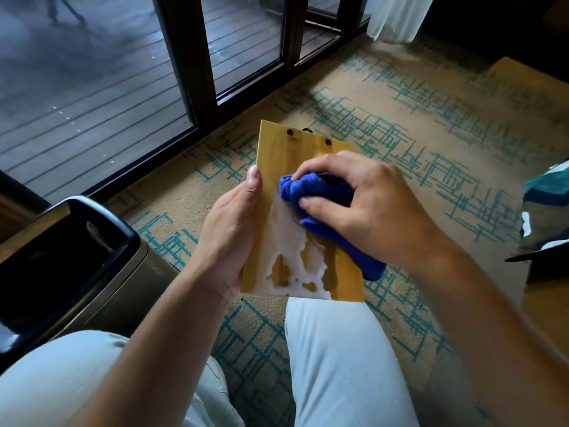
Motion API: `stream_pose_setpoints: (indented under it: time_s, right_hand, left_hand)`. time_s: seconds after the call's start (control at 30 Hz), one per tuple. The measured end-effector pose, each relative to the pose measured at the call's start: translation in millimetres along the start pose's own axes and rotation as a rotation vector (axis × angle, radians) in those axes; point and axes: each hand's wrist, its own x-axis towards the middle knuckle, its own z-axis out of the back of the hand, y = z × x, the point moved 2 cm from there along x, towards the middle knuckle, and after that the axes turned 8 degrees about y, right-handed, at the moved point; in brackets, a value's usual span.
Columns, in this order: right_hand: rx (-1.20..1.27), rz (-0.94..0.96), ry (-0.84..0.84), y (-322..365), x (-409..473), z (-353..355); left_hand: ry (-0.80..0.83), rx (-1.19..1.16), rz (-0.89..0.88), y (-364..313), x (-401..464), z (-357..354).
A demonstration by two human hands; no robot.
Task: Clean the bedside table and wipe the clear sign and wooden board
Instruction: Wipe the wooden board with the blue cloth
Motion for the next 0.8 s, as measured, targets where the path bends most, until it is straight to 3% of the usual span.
stream_pose_setpoints:
  time_s: [0.17,0.23,0.4,0.6,0.8]
  right_hand:
    - [0.065,-0.083,-0.235,-10.9,23.4,23.9]
    - [0.047,-0.089,-0.259,-12.3,40.3,25.9]
    - [-0.014,-0.072,-0.097,-9.4,56.6,10.3]
    - [-0.014,0.075,0.052,9.5,25.0,-12.0]
    - [0.049,0.057,0.031,3.7,-14.0,-18.1]
  left_hand:
    - [0.065,-0.019,0.021,-1.8,-1.6,-4.7]
    - [0.082,-0.007,0.018,-4.8,-4.8,-9.0]
    - [0.113,-0.035,-0.019,-4.4,-9.4,-13.0]
    - [-0.068,-0.028,-0.06,-5.2,-13.1,-12.8]
    - [-0.111,-0.059,-0.129,-5.4,-12.8,-7.5]
